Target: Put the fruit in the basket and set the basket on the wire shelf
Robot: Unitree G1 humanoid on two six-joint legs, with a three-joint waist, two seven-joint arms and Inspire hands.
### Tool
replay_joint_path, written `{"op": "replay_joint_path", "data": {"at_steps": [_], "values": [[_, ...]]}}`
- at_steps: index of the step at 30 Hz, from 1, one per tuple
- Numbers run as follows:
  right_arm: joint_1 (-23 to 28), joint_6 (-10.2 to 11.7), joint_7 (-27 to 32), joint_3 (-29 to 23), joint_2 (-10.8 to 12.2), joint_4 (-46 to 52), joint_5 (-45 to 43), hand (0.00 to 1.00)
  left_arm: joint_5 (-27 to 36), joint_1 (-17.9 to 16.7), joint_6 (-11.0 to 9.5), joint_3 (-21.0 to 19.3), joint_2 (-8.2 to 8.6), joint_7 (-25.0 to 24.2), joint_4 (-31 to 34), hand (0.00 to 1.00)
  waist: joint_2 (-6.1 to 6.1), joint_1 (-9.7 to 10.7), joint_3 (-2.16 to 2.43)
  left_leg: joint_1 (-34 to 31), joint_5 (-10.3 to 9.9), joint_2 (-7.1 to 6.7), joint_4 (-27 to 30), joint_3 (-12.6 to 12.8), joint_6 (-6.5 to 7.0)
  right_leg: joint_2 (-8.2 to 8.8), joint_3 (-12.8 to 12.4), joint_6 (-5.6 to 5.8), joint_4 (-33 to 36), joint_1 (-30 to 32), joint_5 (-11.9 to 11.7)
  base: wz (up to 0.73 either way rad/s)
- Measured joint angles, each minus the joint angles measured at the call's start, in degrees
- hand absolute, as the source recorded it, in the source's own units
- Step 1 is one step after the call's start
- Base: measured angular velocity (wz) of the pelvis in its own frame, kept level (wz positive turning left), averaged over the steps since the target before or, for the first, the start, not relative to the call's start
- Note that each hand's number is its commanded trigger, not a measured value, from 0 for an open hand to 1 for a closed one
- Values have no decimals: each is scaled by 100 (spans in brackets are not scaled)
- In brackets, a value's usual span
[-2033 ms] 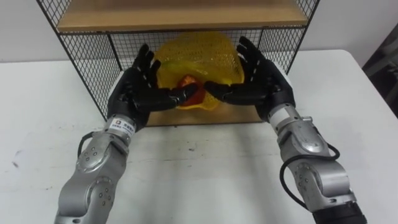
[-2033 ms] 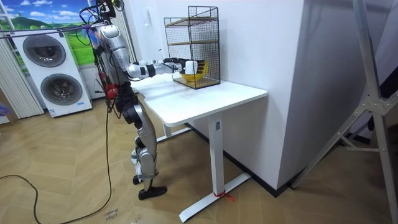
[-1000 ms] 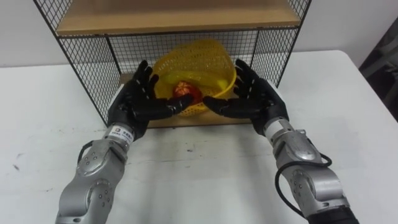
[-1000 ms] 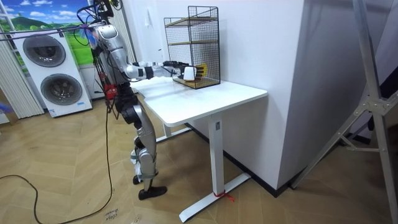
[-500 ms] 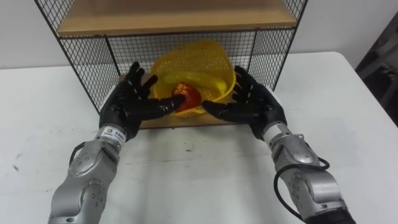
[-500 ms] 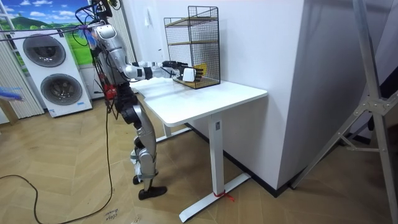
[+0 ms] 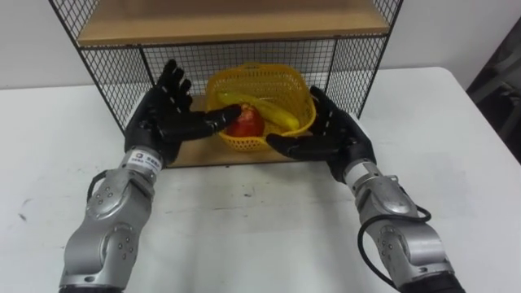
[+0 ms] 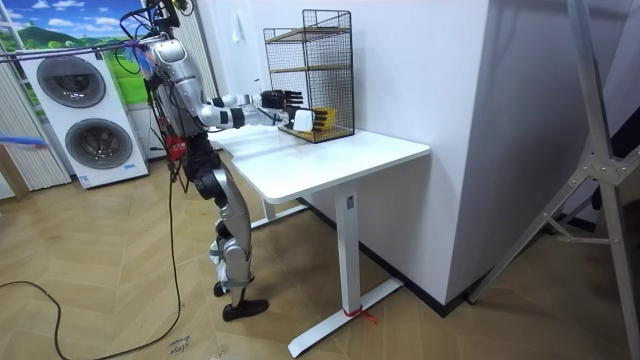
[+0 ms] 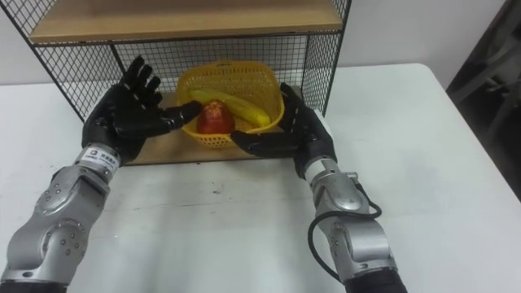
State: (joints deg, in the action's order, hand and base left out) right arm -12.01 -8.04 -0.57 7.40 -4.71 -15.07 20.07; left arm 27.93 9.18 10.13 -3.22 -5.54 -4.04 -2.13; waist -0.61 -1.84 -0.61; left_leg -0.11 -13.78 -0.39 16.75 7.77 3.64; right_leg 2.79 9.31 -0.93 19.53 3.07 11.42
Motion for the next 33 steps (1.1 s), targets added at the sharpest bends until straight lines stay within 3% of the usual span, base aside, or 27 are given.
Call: {"op": "replay_joint_path", "data": {"at_steps": [14, 33], "values": [[0, 106, 135, 22, 0, 1, 69, 0, 185, 1, -138, -12, 4, -4, 153, 0, 10, -1, 6, -20, -1, 0, 25, 4, 1, 7, 10, 0, 8, 7, 0, 0], [5, 106, 90, 4, -24, 2, 68, 0, 149, -2, -140, -83, -25, -11, 152, 0, -3, 11, 12, -11, 1, 0, 9, 6, 2, 8, 24, 0, 2, 3, 1, 0]]}}
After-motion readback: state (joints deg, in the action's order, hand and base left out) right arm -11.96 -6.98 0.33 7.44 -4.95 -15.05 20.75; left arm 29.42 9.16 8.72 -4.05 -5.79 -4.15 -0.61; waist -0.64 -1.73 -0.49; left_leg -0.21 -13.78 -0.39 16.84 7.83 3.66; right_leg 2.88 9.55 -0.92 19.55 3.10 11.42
